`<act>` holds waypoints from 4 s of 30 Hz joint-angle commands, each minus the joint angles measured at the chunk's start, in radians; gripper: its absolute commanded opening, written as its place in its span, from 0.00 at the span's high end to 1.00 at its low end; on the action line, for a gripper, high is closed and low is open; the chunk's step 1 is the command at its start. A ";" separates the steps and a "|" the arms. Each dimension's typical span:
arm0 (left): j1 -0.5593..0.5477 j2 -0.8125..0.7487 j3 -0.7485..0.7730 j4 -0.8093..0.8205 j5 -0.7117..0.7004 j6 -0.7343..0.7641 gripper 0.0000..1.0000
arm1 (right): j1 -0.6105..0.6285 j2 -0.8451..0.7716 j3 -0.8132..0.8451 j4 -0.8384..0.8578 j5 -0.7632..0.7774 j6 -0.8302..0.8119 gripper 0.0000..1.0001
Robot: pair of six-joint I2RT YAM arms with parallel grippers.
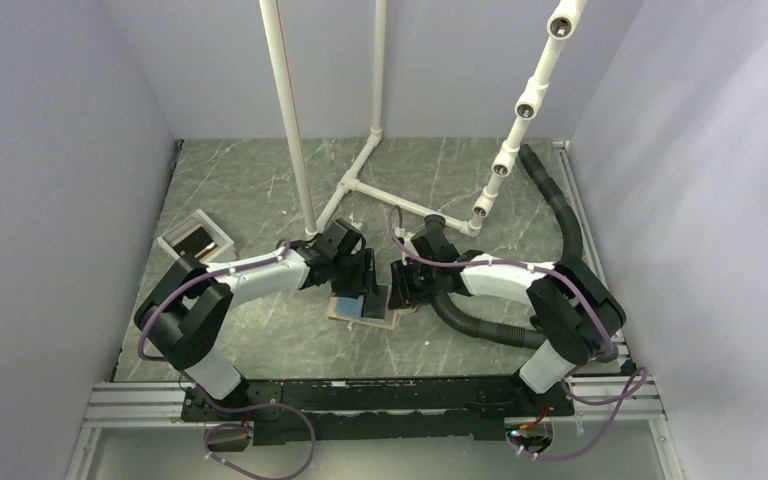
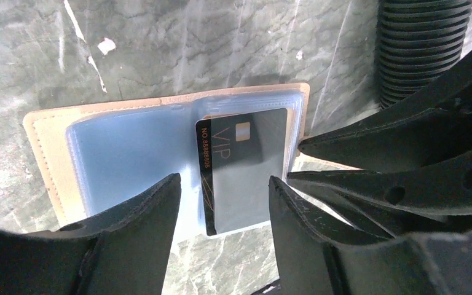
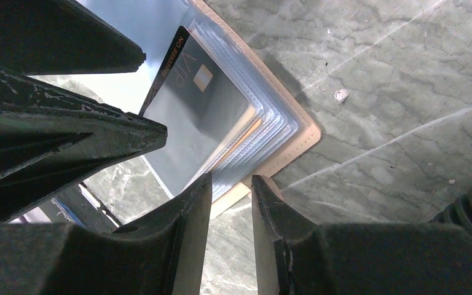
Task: Put the credit cards into the card holder
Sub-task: Insert the credit card into the card holder, then pick up the credit card from the storage box.
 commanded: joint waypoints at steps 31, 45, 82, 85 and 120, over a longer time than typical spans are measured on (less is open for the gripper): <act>0.538 -0.590 0.022 -0.475 0.128 0.013 0.23 | -0.005 -0.104 0.286 -0.158 0.125 -0.117 0.42; 1.018 -0.180 0.311 -0.326 -0.230 1.023 0.18 | 0.144 -0.189 0.123 0.063 -0.136 -0.054 0.40; 0.985 0.267 0.341 -0.181 -0.431 1.228 0.20 | 0.302 -0.282 0.081 0.072 -0.026 -0.120 0.38; 0.986 0.260 0.338 -0.158 -0.476 1.227 0.24 | 0.303 -0.283 0.080 0.071 -0.021 -0.122 0.38; 1.008 0.171 0.395 -0.236 -0.385 1.188 0.29 | 0.307 -0.282 0.083 0.065 0.002 -0.133 0.38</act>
